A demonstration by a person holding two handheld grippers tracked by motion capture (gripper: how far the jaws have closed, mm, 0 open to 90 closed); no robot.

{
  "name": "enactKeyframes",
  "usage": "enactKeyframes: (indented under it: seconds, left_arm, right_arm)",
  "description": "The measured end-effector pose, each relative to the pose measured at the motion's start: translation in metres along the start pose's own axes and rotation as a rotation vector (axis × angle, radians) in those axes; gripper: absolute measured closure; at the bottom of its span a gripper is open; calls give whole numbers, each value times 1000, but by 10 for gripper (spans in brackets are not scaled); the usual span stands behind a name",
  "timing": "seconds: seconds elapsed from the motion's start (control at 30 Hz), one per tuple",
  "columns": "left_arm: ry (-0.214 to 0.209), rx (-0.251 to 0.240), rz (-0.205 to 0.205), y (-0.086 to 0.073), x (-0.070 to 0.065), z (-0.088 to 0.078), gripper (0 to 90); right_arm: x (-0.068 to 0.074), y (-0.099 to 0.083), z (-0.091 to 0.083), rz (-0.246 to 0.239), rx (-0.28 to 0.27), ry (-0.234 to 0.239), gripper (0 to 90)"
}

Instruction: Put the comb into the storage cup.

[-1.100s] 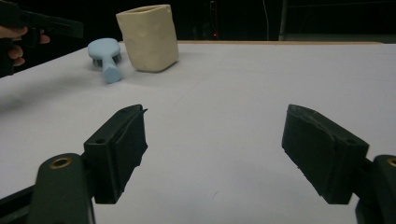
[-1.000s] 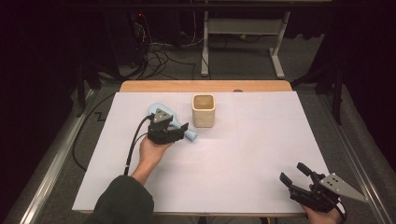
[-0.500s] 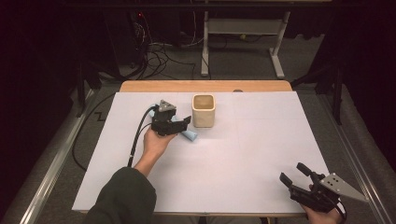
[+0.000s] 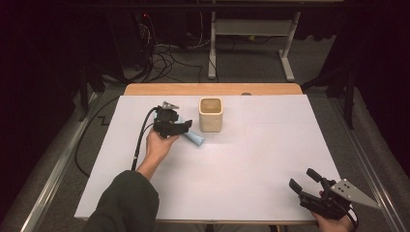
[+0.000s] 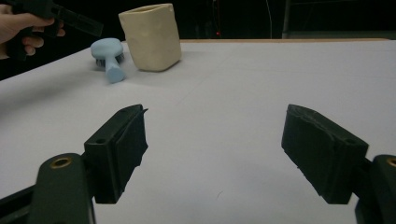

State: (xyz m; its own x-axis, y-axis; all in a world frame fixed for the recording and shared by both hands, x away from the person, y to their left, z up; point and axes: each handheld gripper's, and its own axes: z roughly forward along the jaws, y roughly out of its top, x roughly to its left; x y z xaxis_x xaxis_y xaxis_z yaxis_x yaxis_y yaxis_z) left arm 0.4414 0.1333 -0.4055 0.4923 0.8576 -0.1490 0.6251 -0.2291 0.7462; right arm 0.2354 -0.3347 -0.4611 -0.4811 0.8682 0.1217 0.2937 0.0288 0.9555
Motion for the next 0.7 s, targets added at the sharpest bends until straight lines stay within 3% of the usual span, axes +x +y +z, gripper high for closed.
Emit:
enactKeyframes:
  seconds: [0.03, 0.1, 0.17, 0.27, 0.5, 0.7]
  left_arm:
    - [-10, 2, -4, 1, 0, -1, 408]
    - [-11, 44, 47, 7, -5, -4, 421]
    - [-9, 57, 85, 17, -13, -6, 432]
    - [9, 91, 102, 32, -17, -3, 449]
    - [54, 180, 94, 42, -10, 10, 494]
    - [53, 258, 81, 46, -2, 23, 597]
  right_arm:
    - [0, 0, 0, 0, 1, -1, 226]
    - [0, 0, 1, -1, 4, -1, 226]
    - [0, 0, 1, -5, 8, -1, 226]
    - [1, 0, 1, -7, 4, -2, 227]
    - [-1, 0, -2, 7, -6, 1, 228]
    - [-1, 0, -1, 5, -2, 3, 229]
